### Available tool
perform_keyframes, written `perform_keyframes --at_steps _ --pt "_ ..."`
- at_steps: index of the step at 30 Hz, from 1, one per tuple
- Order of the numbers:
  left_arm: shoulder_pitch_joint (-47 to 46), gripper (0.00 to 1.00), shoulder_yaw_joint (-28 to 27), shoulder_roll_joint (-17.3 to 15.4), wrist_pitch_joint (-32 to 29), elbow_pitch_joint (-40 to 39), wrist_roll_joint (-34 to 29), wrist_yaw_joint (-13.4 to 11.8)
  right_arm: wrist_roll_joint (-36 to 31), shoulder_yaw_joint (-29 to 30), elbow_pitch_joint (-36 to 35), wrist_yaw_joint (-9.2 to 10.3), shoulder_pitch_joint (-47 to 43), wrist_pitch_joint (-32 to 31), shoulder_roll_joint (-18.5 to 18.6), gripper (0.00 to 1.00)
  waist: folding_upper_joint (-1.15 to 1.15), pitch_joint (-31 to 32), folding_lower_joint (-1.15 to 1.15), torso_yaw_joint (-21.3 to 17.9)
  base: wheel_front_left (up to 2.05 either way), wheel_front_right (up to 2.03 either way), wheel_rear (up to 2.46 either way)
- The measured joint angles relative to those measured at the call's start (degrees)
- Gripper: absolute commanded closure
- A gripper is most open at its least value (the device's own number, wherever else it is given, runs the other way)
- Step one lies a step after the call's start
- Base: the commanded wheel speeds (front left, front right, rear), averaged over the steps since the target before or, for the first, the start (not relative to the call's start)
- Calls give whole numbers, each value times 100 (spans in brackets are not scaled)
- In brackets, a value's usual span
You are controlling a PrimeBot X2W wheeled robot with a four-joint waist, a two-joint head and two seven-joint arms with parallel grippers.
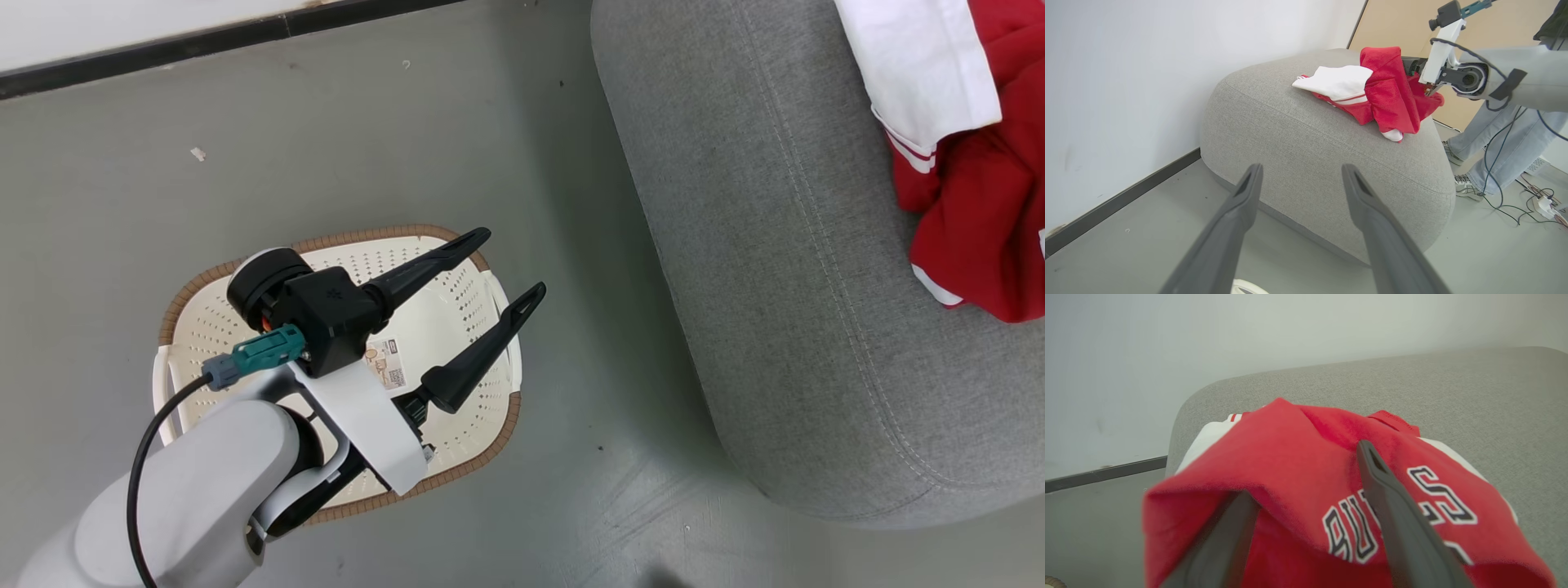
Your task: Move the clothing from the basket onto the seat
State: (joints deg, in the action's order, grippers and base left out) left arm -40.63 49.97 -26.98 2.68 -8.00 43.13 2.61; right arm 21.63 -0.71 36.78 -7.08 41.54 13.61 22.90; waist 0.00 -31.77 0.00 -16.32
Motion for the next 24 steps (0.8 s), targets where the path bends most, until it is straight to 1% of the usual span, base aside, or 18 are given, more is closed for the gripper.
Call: perform_keyframes --at_steps 9,12,15,18,24 --pt "-3 0 -5 23 120 98 0 16 58 -2 198 0 0 -21 98 0 0 186 0 -46 0 0 0" --pt "-3 0 -7 45 151 142 0 57 96 -43 221 0 -1 -76 126 0 0 269 0 -65 0 0 0" --pt "-3 0 -1 73 187 189 1 59 211 -172 267 0 -12 -267 127 0 0 363 0 -86 0 0 0" --pt "-3 0 3 127 233 245 3 75 459 -257 366 0 -31 -584 125 0 0 467 0 -109 0 0 0" --pt "5 0 1 169 341 374 31 108 831 -403 386 0 -236 -973 176 0 0 706 0 -163 0 0 0"
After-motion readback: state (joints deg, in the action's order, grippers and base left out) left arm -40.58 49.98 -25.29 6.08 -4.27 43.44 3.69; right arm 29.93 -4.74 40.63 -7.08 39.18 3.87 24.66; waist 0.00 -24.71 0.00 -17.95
